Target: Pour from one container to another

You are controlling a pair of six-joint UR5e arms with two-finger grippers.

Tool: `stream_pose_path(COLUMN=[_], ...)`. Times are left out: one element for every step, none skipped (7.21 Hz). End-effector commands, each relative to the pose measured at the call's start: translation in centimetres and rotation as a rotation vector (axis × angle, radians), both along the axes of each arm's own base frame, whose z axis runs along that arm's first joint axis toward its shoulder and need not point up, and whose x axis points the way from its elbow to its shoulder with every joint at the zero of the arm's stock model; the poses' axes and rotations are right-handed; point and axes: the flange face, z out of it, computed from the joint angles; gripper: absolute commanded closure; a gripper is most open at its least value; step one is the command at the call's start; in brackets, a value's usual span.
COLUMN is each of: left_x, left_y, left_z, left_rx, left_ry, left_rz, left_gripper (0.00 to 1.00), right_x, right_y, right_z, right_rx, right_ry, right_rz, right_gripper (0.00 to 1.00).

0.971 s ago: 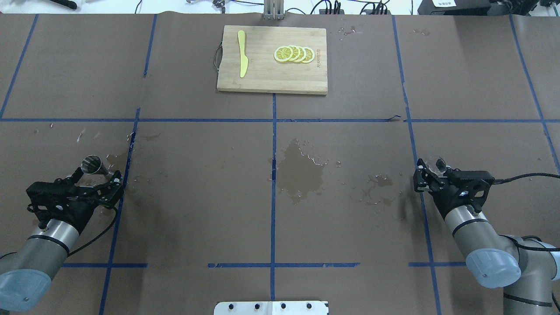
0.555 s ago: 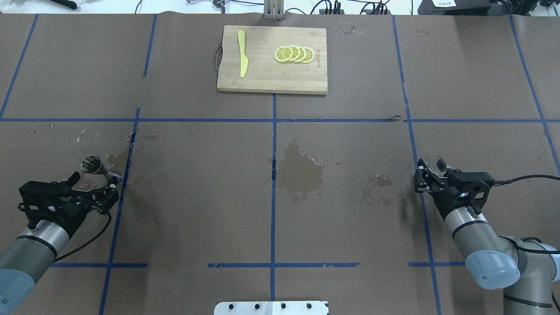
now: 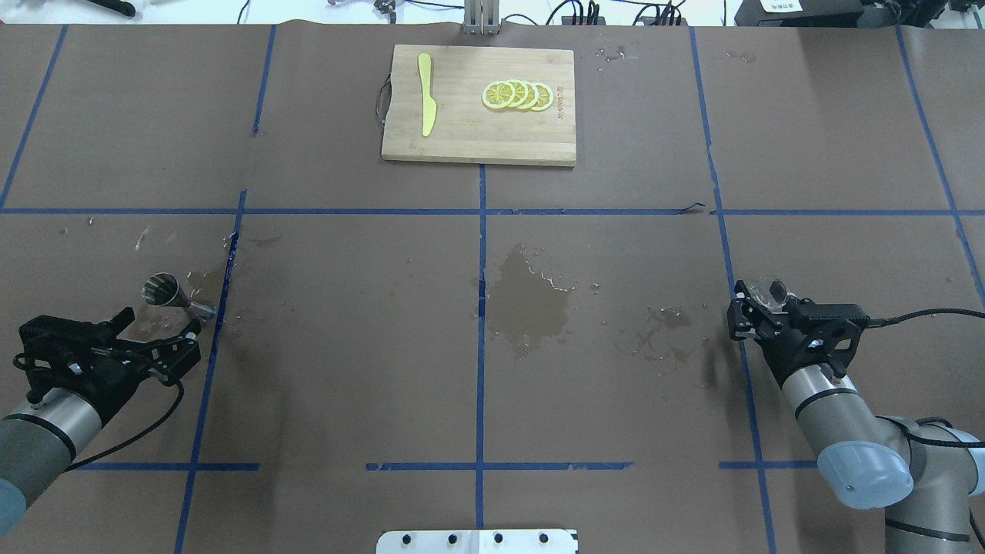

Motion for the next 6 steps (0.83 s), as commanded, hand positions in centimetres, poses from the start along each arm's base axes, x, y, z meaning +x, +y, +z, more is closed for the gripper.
stream_pose_path(left_x=[-0.51,-0.45,-0.47,-0.54,-0.79,-1.41], left_y=[0.25,0.33,0.36,0.23,-0.04,-0.58], left_z=[-0.09,0.06,0.14,0.15,-0.24,-0.55], left_rx=[-0.01,-0.023,-0.026,-0.038,-0.048,-0.068], left_ry=[-0.011,-0.009,-0.012,-0.008,-0.01,-0.005], left_rz=[0.039,0.06,0.063,0.078,0.111,0.145], left_gripper=[0.0,0.0,0.0,0.0,0.0,0.0], right_x=[-0.06,-0.09,-0.12,-0.08,0.08,0.2], right_y=[-0.01,0.03,0.01,0.03,0.0,0.03], right_z=[0.01,0.0,-0.15,-0.08,0.06,0.11], right_rx=[0.0,-0.001,0.001,0.0,0.0,0.0], right_ry=[-0.001,-0.006,-0.009,-0.006,-0.002,-0.002], right_rz=[0.001,0.004,0.005,0.003,0.004,0.004], right_gripper=[0.13,0.0,0.0,0.0,0.0,0.0])
